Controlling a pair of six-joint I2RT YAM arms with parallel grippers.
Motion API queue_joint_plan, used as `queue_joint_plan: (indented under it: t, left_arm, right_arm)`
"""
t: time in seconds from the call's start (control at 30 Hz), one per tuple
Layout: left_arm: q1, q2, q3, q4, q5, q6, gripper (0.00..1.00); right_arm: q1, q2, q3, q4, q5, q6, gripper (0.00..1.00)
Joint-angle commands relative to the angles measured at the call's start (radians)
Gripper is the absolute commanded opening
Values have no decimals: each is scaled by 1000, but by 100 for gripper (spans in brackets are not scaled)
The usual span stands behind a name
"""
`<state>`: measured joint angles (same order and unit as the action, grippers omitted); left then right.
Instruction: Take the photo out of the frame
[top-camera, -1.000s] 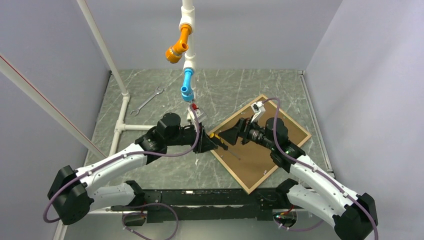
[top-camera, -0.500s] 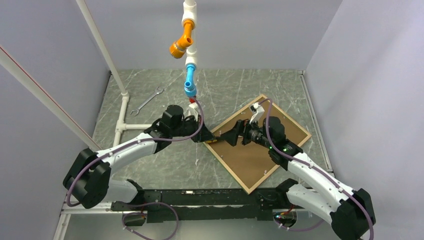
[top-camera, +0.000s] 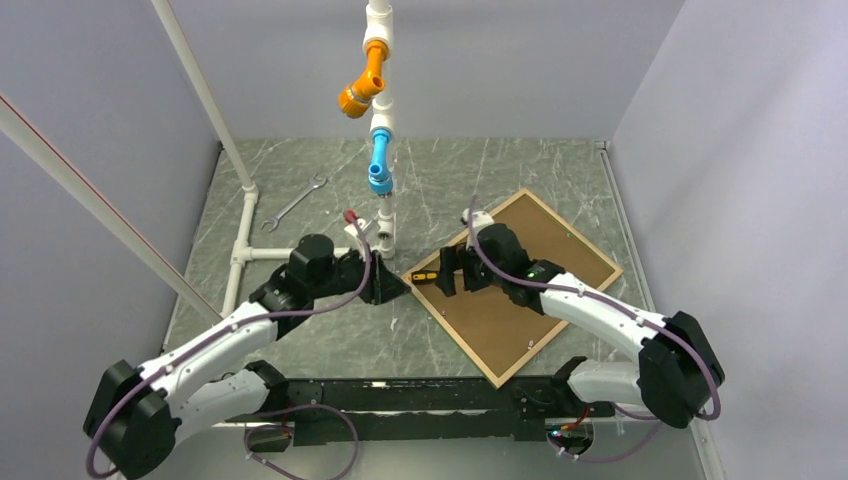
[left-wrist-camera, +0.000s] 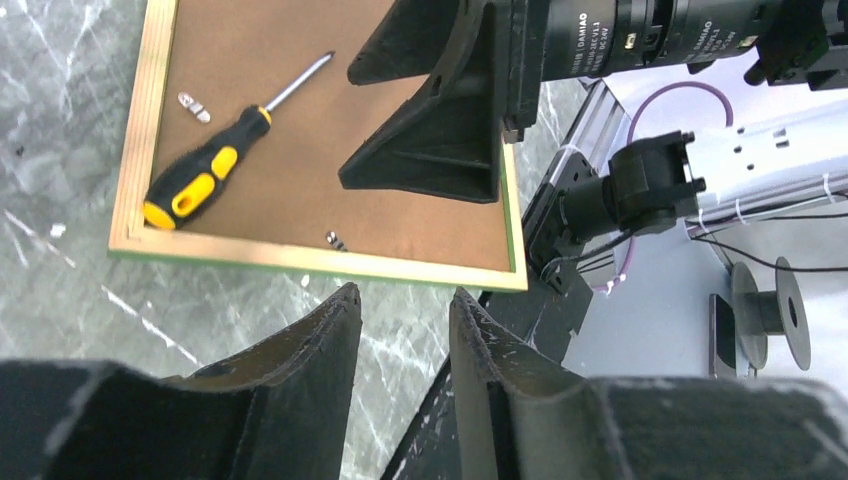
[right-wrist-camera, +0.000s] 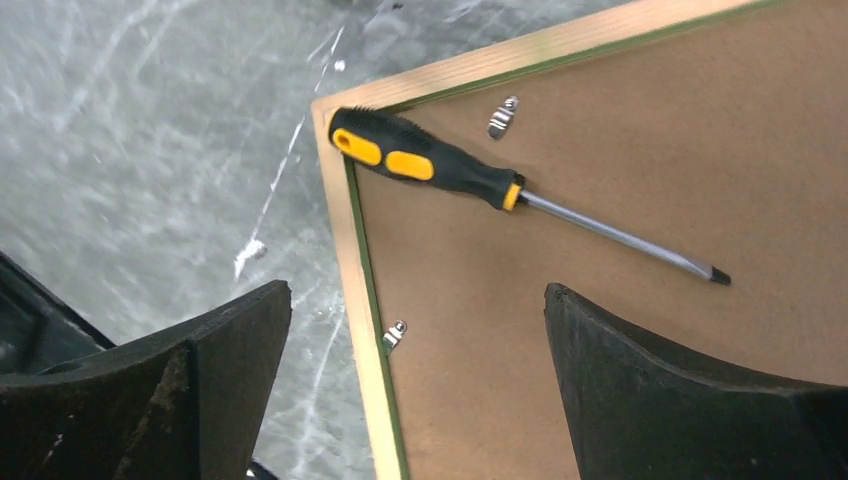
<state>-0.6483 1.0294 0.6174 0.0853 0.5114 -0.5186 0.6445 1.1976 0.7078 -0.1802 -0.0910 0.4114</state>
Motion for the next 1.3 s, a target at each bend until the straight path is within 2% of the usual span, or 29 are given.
queue_joint_plan:
  t: [0.0,0.07,0.23,0.37,0.47,0.57,0.63,0.7,0.83,0.9,1.03,1.1,1.27]
  left_arm:
    - [2,-119,-87,25,-31,-23,43]
    - [1,-168,-115,13,-35,-20,44]
    - [2,-268,-163,-54,-72,-21,44]
    - [2,-327,-178,-81,-67,-27,48]
    - [2,-376,-177,-133,-55,-24,54]
    - [3,-425,-187,-165,-61,-26,61]
    - [3,-456,-193,-186,-61,-32,72]
    - [3,-486,-205,-193,-57,-41,77]
    - [3,-535,-210,-227,-63,-55,78]
    - [3,-544,-205,-234,-67,-53,79]
    - [3,-533,-183,-250,-70,-47,79]
    - [3,-522,-177,-247,-67,-47,78]
    - [2,-510,-194,-208,-59,-79,79]
  right_arm:
    - [107,39,38,125,96,-309,100]
    - [160,52,37,147,120,-449,100]
    - [175,96,80,186,182,-577,98]
    - [175,217,175,63,155,-674,76]
    - [175,286,181,84,125,-716,69]
    - [174,345,208,89,96,-725,63]
    - [176,371,223,84,96,-725,60]
    - [175,389,222,93,58,-725,59]
    - [175,438,212,107,40,-712,54]
    - [175,456,216,107,32,-714,43]
    - [183,473,198,143,38,-708,36]
    - [192,464,185,160,46,-710,28]
    - [230,403,139,222,135,-731,26]
